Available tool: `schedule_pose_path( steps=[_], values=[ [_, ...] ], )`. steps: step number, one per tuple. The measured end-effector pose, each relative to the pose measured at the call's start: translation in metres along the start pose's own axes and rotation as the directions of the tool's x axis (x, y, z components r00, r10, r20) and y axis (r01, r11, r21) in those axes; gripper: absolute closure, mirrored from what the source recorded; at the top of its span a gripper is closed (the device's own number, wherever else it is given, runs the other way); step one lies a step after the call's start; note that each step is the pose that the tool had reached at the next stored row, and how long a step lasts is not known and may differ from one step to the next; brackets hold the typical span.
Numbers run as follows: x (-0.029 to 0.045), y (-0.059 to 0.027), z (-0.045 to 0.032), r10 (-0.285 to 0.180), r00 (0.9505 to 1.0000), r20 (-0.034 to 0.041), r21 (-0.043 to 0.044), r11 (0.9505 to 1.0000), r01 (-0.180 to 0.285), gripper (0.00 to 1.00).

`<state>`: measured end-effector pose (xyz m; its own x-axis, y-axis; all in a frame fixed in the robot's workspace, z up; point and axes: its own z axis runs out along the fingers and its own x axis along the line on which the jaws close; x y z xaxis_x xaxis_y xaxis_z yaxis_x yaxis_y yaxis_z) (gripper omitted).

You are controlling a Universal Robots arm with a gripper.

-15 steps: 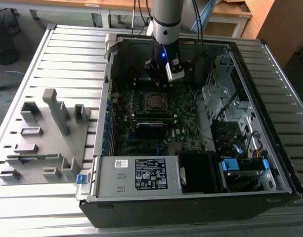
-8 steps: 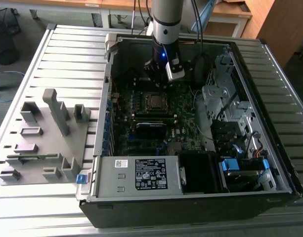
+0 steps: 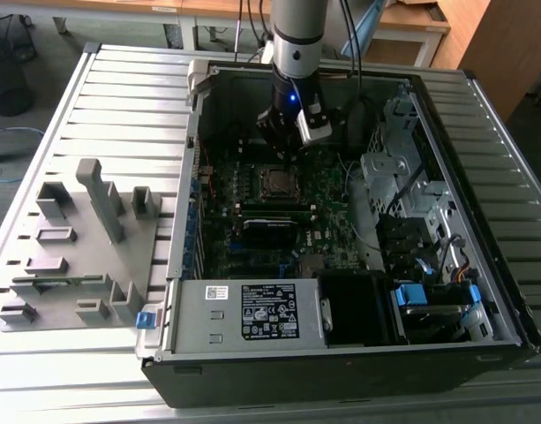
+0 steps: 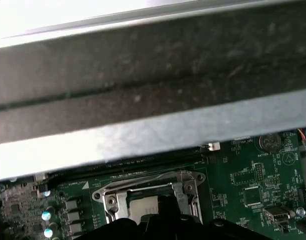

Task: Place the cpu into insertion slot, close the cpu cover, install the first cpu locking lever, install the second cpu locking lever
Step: 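Install the first cpu locking lever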

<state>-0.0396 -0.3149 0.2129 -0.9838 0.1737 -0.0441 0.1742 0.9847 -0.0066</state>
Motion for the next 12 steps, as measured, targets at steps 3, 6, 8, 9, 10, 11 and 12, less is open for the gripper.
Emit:
schedule_pose_path(
  steps=[3,6,8,9,10,11,12],
  values=[
    [0.0002,-0.0011,0.0001,-0.018,0.9998,0.0004,0.0004,0.9998,0.018,0.9],
    [0.0013,-0.0037,0.0,-0.02,0.9998,0.0004,0.0008,0.9998,0.02,0.9],
    [0.0024,-0.0063,0.0,-0.02,0.9998,0.0005,0.0007,0.9998,0.02,0.9],
    [0.003,-0.0077,0.0,-0.02,0.9998,0.0005,0.0007,0.9998,0.02,0.9],
    [0.0036,-0.0091,0.0,-0.02,0.9998,0.0005,0.0007,0.9998,0.02,0.9],
    [0.0041,-0.0103,0.0,-0.02,0.9998,0.0005,0.0007,0.9998,0.02,0.9],
    [0.0045,-0.0114,0.0,-0.02,0.9998,0.0005,0.0007,0.9998,0.02,0.9]
  ],
)
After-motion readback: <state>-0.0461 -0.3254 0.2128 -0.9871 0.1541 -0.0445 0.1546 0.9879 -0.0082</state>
